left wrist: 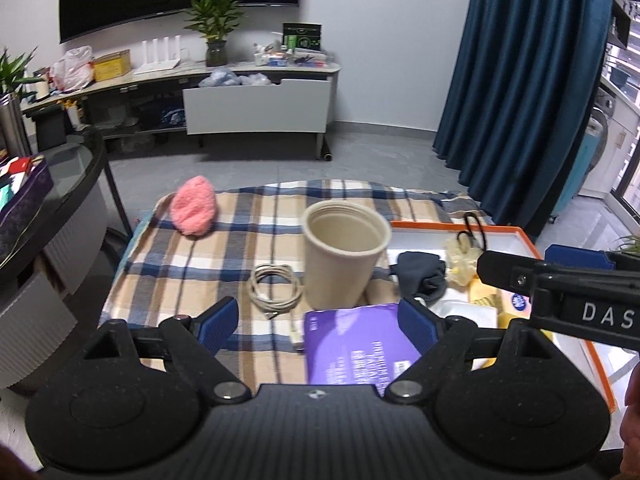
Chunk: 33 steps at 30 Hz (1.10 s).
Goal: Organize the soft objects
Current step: 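Move both tools back over the blanket toward the pink hat and cable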
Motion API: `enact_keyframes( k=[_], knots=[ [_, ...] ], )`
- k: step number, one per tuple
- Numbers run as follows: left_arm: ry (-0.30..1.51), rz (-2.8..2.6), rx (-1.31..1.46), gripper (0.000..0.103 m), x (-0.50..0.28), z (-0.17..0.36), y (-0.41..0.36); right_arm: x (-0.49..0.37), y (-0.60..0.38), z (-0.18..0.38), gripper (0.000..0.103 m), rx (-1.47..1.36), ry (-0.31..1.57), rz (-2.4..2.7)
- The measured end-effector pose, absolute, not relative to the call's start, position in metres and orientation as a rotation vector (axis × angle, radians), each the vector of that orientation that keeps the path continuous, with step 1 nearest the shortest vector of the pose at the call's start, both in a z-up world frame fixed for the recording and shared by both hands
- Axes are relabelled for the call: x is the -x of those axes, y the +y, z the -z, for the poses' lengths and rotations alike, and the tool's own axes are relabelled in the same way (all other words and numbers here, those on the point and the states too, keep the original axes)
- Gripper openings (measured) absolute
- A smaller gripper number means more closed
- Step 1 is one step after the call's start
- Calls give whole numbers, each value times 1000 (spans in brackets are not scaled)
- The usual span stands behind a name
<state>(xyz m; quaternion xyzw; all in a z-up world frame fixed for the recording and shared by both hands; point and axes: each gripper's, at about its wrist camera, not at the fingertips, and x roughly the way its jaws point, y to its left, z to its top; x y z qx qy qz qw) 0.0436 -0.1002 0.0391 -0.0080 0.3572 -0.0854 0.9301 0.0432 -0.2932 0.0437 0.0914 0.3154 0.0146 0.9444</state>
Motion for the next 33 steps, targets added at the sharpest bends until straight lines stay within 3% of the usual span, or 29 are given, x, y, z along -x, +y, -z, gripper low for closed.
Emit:
enact_keyframes(
  k=[33],
  knots=[
    [763,26,95,89,-55,-19,-6,-84,-199,-20,89,-120,728,-211]
  ],
)
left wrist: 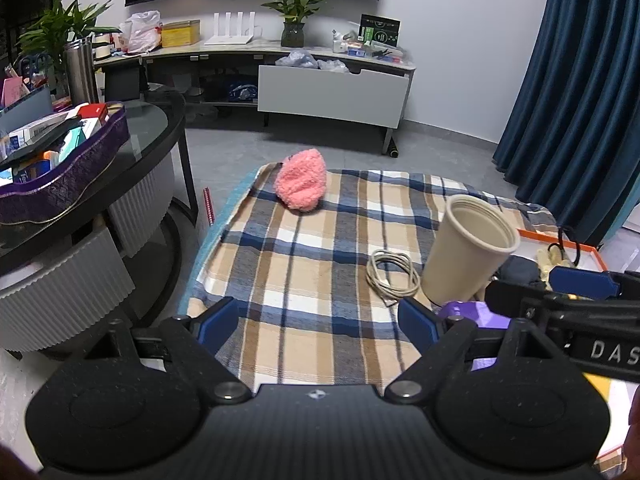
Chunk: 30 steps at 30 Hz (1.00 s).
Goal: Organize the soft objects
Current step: 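Move both tools back over the blanket toward the pink hat and cable, then grasp the pink fuzzy hat with the left tool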
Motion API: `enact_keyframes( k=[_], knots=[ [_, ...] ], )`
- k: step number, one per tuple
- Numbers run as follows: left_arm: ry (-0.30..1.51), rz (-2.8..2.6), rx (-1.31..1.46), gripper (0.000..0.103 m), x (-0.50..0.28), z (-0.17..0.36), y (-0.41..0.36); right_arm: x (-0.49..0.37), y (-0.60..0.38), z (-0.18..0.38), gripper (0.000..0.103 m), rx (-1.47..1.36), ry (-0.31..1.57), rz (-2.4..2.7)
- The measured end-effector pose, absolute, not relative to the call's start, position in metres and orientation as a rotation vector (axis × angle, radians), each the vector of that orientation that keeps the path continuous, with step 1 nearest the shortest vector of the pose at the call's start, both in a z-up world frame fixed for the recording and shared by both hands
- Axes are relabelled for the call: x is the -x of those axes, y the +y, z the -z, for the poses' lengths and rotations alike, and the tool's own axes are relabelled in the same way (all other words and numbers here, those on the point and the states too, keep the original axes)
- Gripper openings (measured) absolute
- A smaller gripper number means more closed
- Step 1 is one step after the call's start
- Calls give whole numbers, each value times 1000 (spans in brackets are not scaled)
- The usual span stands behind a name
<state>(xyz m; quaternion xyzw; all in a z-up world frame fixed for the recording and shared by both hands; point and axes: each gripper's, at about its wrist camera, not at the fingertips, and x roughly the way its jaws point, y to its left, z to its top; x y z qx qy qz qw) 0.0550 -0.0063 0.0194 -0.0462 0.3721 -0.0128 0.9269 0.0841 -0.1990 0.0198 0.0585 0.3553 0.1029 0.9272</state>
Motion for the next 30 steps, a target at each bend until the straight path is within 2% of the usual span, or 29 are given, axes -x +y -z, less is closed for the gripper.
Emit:
enact_keyframes(
  k=[5,12,18,30],
  knots=[
    [768,8,94,89,-63,-15,4,-94,-188,-15,88,-108,737,-242],
    [772,-11,84,89,-88,-8,18,-113,-169,-7,76,-76,760,-304],
    [757,21,54,94,-133,-1,20,-129,-164,-1,76,-68,770,-333],
    [785,7,7,96,-252,43,-1,-152,-171,11,76,-63,796,-358]
  ],
)
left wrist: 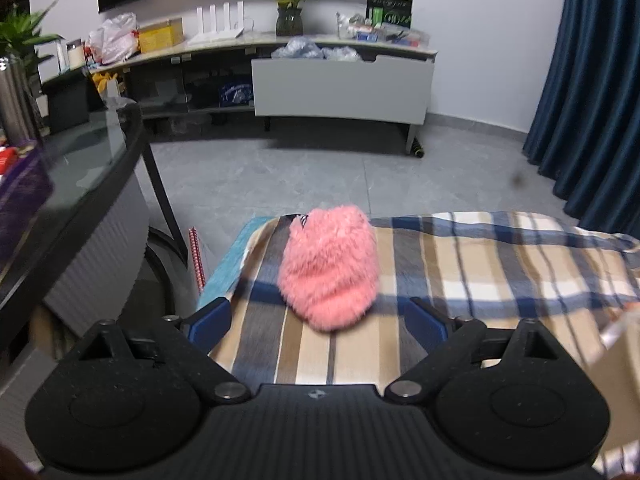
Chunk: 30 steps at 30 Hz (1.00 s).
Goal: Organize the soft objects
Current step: 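Grasp the pink fuzzy hat with the left tool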
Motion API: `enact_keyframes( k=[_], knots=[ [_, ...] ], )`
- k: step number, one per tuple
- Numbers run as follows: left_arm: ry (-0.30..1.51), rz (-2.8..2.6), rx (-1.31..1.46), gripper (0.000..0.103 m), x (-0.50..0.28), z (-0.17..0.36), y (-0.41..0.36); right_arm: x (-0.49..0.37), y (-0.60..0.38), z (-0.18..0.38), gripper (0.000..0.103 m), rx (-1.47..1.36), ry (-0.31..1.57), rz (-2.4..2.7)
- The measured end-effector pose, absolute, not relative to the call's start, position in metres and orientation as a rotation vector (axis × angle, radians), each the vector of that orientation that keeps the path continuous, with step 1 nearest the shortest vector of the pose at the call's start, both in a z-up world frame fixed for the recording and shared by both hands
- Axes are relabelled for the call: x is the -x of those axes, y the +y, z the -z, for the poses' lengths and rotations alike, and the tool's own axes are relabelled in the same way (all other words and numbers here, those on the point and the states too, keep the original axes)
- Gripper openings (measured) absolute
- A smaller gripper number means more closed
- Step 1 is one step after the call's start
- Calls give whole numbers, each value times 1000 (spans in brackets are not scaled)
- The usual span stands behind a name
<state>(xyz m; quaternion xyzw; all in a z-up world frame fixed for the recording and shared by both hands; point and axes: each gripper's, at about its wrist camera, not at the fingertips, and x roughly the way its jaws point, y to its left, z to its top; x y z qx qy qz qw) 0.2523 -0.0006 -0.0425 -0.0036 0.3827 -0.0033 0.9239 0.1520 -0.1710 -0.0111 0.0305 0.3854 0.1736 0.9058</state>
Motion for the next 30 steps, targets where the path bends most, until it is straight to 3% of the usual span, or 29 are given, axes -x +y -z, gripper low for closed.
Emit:
enact_keyframes(
  k=[7,10,11,14,16,18,26,30],
  knots=[
    [784,-19,-9,94,-294,60,-4,-168,-174,21,76,-49,820,-374],
    [794,-16,-12,73,-305,64,-2,-174,-170,24,76,-34,838,-392],
    [800,-2,1,57,-307,66,-1,-175,-168,25,76,-20,843,-396],
    [785,21,-6,49,-300,64,3,-180,-161,29,75,12,861,-401],
    [776,43,1,48,-287,59,3,-181,-155,32,75,46,858,-404],
    [768,60,4,48,-269,51,5,-182,-147,32,65,90,862,-407],
    [740,43,100,48,-176,16,33,-172,-114,33,59,178,840,-469],
    [751,22,148,48,-150,13,44,-192,-107,55,47,195,923,-412]
  ],
)
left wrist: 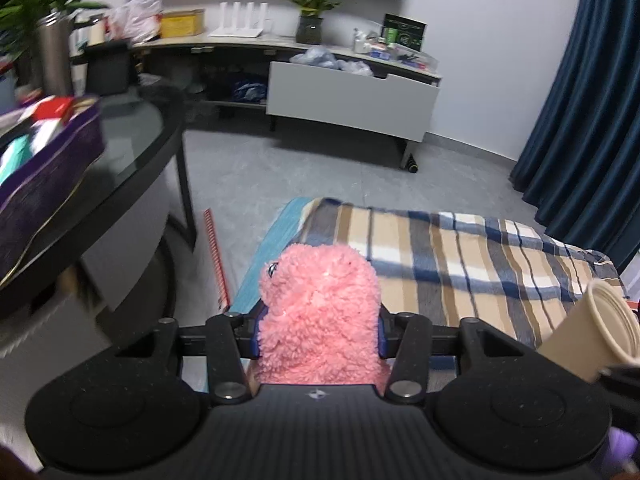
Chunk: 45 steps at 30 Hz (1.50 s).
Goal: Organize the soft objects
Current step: 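Grasp the pink fuzzy hat with the left tool, then grasp the white coiled cable with the right tool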
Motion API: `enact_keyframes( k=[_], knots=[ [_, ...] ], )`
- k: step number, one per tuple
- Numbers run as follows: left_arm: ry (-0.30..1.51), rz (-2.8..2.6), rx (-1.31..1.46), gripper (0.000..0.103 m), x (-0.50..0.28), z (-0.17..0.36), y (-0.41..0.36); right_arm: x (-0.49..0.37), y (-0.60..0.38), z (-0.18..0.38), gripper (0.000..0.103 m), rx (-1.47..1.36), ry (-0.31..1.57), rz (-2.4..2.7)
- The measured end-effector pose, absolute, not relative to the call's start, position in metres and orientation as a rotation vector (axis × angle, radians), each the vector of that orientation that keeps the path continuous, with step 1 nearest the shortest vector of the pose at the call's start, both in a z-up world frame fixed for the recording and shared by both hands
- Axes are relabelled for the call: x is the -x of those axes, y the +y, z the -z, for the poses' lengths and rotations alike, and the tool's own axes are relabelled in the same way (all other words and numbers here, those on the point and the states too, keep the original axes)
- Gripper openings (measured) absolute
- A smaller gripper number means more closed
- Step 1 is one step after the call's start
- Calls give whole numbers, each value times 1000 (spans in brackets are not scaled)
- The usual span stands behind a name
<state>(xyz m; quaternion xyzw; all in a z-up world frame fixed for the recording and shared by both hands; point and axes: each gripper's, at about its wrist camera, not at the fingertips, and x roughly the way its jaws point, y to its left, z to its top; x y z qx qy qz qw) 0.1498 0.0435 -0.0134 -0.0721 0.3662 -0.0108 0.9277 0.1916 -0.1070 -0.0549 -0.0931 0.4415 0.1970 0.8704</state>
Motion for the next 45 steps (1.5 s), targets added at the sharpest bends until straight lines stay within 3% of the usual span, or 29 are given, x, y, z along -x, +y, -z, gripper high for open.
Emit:
enact_keyframes(
  k=[14,17,23,32,45],
  knots=[
    [739,44,180,49,-159,22,51,-235,-108,90,41,217,1014,-301],
    [733,41,178,49,-157,22,51,-236,-107,90,16,200,1014,-341],
    [722,31,187,49,-156,22,51,-218,-107,81,16,133,977,-426],
    [678,39,150,48,-141,7,36,-171,-121,19,16,62,764,-422],
    [624,63,82,48,-60,-41,-17,-107,-165,-33,16,-28,630,-325]
  ],
)
